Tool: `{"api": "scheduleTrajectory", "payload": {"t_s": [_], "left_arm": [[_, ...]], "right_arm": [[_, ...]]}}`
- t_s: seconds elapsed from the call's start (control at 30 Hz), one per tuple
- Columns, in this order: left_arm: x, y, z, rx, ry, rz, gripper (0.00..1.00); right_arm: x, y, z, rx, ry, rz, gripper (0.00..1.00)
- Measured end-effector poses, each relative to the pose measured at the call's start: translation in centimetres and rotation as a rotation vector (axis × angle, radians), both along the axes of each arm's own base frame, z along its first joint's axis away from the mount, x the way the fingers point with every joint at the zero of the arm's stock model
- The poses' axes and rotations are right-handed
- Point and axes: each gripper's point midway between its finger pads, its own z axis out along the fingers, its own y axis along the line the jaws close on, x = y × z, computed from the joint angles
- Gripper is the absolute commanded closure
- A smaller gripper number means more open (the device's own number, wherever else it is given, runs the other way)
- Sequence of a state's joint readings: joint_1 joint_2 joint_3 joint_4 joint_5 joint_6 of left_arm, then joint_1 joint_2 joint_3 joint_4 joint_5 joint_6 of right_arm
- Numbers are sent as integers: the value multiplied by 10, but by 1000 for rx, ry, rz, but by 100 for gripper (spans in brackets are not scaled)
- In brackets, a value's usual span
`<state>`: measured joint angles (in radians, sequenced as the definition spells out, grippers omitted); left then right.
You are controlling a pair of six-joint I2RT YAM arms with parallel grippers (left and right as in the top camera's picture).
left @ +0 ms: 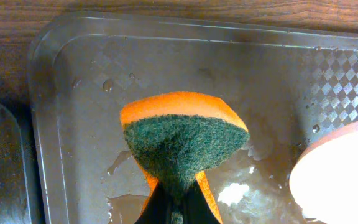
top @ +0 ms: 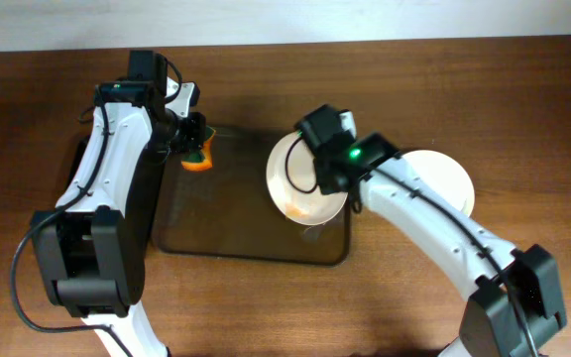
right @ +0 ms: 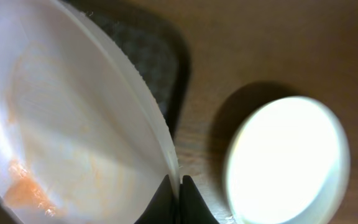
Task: Clean dirty plates on tray and stack at the side
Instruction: 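Lift the last plate with the right gripper and stack it on the pile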
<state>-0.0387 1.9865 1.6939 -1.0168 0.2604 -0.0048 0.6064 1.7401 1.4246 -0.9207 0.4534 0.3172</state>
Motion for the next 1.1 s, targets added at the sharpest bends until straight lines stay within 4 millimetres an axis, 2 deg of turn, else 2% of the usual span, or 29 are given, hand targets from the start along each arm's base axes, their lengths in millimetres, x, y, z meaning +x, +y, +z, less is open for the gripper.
{"api": "scheduleTrajectory", "payload": {"t_s": [0.13, 0.23, 0.37, 0.53, 0.6, 0.67, 0.77, 0.87, 1.0, 1.1], "left_arm": [[0, 0, 0, 0, 0, 0, 100], [0, 0, 0, 0, 0, 0, 100], [1, 0, 0, 0, -4, 0, 100], [2, 0, 0, 0, -7, 0, 100], [2, 0, 0, 0, -7, 0, 100], [2, 0, 0, 0, -8, 0, 100], [2, 0, 0, 0, -8, 0, 100], [3, 0, 1, 0, -11, 0, 100], [3, 0, 0, 0, -11, 0, 100], [3, 0, 0, 0, -11, 0, 100]], "right_arm": [[-10, 17, 23, -196, -151, 49, 96], [-21, 36, 53, -358, -326, 96, 96], [-33, 49, 89, -502, -511, 108, 96], [-40, 54, 108, -567, -605, 105, 96], [-40, 56, 103, -548, -584, 116, 96], [-43, 66, 80, -450, -479, 166, 96], [-52, 82, 36, -242, -247, 239, 96], [-56, 87, 6, -58, -45, 261, 96], [-56, 92, -11, 174, 152, 304, 96], [-46, 78, -11, 344, 249, 295, 96]]}}
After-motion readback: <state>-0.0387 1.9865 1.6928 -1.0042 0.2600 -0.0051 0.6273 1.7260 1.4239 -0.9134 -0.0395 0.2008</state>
